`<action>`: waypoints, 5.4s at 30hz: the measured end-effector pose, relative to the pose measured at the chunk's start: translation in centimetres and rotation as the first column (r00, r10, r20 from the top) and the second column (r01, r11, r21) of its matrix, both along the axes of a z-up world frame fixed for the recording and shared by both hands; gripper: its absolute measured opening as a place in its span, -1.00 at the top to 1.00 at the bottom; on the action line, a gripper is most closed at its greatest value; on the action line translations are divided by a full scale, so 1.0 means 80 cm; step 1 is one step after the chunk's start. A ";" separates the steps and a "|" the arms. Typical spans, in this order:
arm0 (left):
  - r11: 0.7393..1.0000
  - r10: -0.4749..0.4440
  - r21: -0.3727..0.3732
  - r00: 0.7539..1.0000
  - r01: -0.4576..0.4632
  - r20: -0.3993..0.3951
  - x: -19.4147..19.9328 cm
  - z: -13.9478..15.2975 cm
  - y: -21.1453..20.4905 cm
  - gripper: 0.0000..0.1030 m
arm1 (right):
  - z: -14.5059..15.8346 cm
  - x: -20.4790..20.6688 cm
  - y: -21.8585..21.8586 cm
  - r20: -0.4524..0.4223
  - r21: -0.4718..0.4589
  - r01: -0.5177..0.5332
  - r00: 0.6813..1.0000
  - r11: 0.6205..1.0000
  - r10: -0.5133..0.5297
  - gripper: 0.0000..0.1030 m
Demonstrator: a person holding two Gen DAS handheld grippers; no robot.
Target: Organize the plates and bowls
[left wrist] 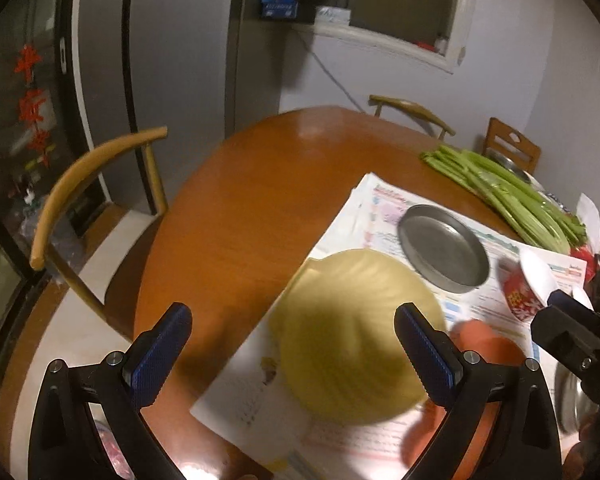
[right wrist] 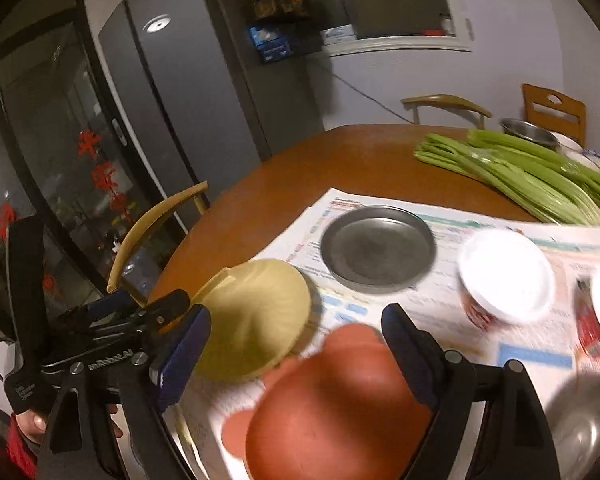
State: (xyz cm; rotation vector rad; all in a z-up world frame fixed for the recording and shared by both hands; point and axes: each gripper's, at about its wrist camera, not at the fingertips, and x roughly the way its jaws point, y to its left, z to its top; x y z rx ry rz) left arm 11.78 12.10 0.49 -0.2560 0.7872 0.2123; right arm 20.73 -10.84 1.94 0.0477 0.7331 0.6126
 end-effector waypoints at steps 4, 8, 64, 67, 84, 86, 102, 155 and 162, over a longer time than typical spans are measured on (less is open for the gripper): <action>0.999 0.027 -0.034 0.999 -0.028 -0.034 0.016 -0.012 0.023 -0.97 | -0.011 0.030 0.025 -0.070 0.007 -0.027 0.997 1.000 0.027 -0.69; 0.999 0.040 -0.015 0.998 -0.040 -0.047 0.026 -0.022 0.037 -0.97 | -0.026 0.052 0.042 -0.127 -0.008 -0.051 0.991 0.999 0.050 -0.68; 0.997 -0.070 -0.044 0.984 0.063 -0.166 0.067 -0.069 0.010 0.32 | -0.087 0.085 0.096 -0.273 -0.112 -0.168 0.953 0.979 0.132 -0.08; 0.998 -0.051 -0.046 0.984 0.044 -0.168 0.067 -0.069 0.015 0.56 | -0.087 0.090 0.090 -0.288 -0.109 -0.148 0.951 0.983 0.111 0.13; 0.999 -0.031 -0.038 0.989 0.025 -0.144 0.059 -0.054 0.021 0.70 | -0.091 0.091 0.078 -0.330 -0.129 -0.101 0.942 0.986 0.054 0.51; 0.999 -0.030 -0.028 0.990 0.026 -0.136 0.058 -0.050 0.022 0.71 | -0.090 0.092 0.079 -0.326 -0.133 -0.102 0.944 0.986 0.054 0.51; 1.000 0.002 0.028 0.990 0.002 -0.143 0.075 -0.059 0.035 0.69 | -0.093 0.107 0.106 -0.338 -0.138 -0.108 0.939 0.985 0.056 0.51; 0.997 0.009 0.072 0.990 0.001 -0.139 0.038 -0.036 0.012 -0.49 | -0.048 0.070 0.065 -0.193 -0.212 0.000 0.980 0.977 -0.041 -0.10; 0.992 -0.085 0.084 0.992 0.093 -0.098 0.008 -0.020 -0.021 -0.49 | -0.040 0.044 0.031 -0.188 -0.240 0.050 0.977 0.969 -0.097 -0.10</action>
